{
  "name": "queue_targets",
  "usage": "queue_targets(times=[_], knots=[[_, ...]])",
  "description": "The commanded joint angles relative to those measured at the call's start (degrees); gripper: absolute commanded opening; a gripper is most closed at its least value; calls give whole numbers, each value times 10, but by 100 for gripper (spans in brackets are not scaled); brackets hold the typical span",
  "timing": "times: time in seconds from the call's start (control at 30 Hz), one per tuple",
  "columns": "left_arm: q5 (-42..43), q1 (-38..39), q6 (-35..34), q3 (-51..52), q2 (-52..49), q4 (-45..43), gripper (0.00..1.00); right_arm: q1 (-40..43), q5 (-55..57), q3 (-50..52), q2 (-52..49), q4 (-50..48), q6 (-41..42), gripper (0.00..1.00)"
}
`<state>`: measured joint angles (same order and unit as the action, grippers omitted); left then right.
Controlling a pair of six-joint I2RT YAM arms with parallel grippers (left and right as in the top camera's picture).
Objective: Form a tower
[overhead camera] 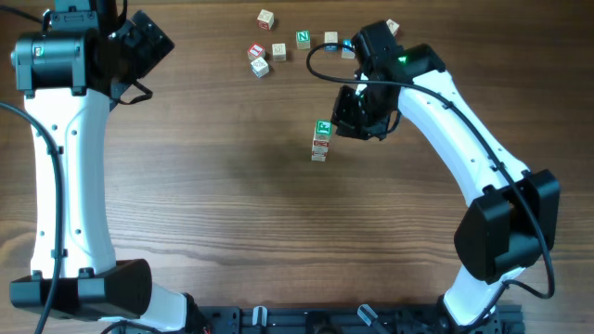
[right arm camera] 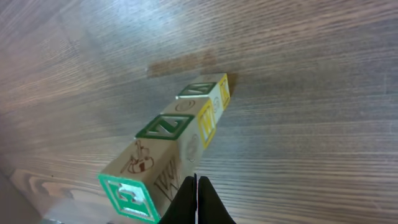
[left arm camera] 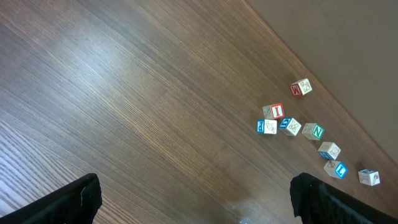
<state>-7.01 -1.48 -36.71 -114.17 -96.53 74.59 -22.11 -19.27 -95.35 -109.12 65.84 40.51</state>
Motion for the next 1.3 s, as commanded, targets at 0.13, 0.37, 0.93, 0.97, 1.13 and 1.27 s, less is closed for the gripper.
queue_targets(times=[0.13, 0.37, 0.93, 0.97, 1.13, 1.27], knots=[[-5, -3, 5, 0, 1, -2, 100, -2, -15, 2, 12, 4, 8, 4], [-5, -3, 5, 0, 1, -2, 100, -22, -14, 2, 12, -8, 31, 4], [-5, -3, 5, 0, 1, -2, 100, -19, 77, -1, 13, -9, 55, 4], [-5, -3, 5, 0, 1, -2, 100, -14, 88, -3, 14, -1, 67, 4], [-5, -3, 5, 0, 1, -2, 100, 11, 82, -44, 40, -11, -4, 4], [-5, -3, 5, 0, 1, -2, 100, 8, -17, -51, 45, -96, -63, 4]])
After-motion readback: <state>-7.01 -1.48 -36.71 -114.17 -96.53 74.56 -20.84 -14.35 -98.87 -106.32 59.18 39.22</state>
